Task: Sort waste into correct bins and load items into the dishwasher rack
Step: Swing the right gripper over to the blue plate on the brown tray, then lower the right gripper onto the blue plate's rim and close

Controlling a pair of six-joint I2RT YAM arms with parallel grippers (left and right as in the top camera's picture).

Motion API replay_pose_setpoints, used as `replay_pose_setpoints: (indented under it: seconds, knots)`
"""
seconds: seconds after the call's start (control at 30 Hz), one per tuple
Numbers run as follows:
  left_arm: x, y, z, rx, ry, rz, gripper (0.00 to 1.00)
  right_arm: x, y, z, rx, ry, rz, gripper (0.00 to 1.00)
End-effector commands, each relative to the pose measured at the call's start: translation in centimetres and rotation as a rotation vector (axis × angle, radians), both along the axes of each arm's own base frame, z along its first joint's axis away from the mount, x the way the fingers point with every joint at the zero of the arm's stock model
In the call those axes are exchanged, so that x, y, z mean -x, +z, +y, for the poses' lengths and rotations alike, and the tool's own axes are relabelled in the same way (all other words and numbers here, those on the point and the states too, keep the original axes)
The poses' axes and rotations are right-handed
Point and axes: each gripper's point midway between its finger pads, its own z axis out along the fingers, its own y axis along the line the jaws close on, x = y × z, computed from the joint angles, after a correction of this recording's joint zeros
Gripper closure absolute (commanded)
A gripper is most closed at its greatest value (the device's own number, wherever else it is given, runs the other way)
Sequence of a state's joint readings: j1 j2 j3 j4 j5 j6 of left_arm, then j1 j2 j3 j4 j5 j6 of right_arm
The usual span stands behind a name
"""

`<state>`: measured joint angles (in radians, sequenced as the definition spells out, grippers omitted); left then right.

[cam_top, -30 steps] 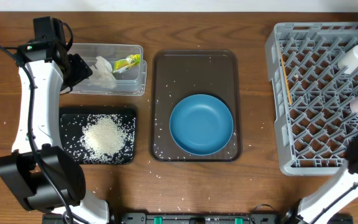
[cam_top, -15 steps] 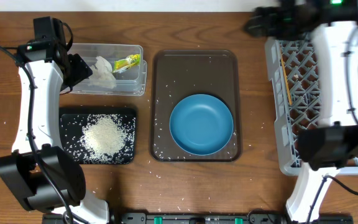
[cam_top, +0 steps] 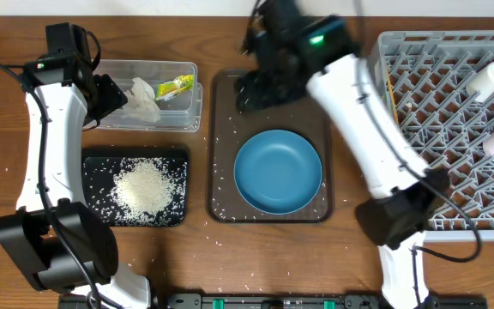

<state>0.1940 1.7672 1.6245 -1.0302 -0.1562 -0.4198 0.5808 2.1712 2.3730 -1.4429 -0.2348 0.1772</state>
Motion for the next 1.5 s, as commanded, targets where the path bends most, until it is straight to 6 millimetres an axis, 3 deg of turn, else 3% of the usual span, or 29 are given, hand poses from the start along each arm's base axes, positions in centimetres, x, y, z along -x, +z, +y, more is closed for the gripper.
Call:
replay_pose_setpoints:
  seconds: [0.0, 0.17, 0.4, 0.7, 1.0, 1.27, 1.47]
  knots:
    - [0.4, 0.7, 0.1, -0.001, 0.011, -0.014, 0.08, 1.4, -2.7, 1.8, 0.090, -0.023, 0.039, 0.32]
    - [0.4, 0.7, 0.1, -0.001, 0.011, -0.014, 0.08, 3.8, -6.5, 4.5, 0.217, 0.062, 0.040, 0.47]
    - [0.4, 0.7, 0.1, -0.001, 0.011, -0.014, 0.08, 6.3, -10.7, 5.1, 0.349, 0.089, 0.120, 0.52]
    - [0.4, 0.7, 0.1, -0.001, 0.011, -0.014, 0.08, 7.1, -12.1, 2.6, 0.466, -0.015, 0.195, 0.52]
    - [0.4, 0.7, 0.1, -0.001, 0.011, -0.014, 0.08, 7.3, -12.8, 3.2, 0.482, -0.205, 0.170, 0.54]
    - [0.4, 0.7, 0.1, -0.001, 0.011, -0.014, 0.08, 8.0, -17.4, 2.8, 0.518, -0.339, 0.194, 0.55]
    - [0.4, 0.7, 0.1, -0.001, 0.011, -0.014, 0.08, 8.4, -19.9, 2.5, 0.521, -0.354, 0.210, 0.63]
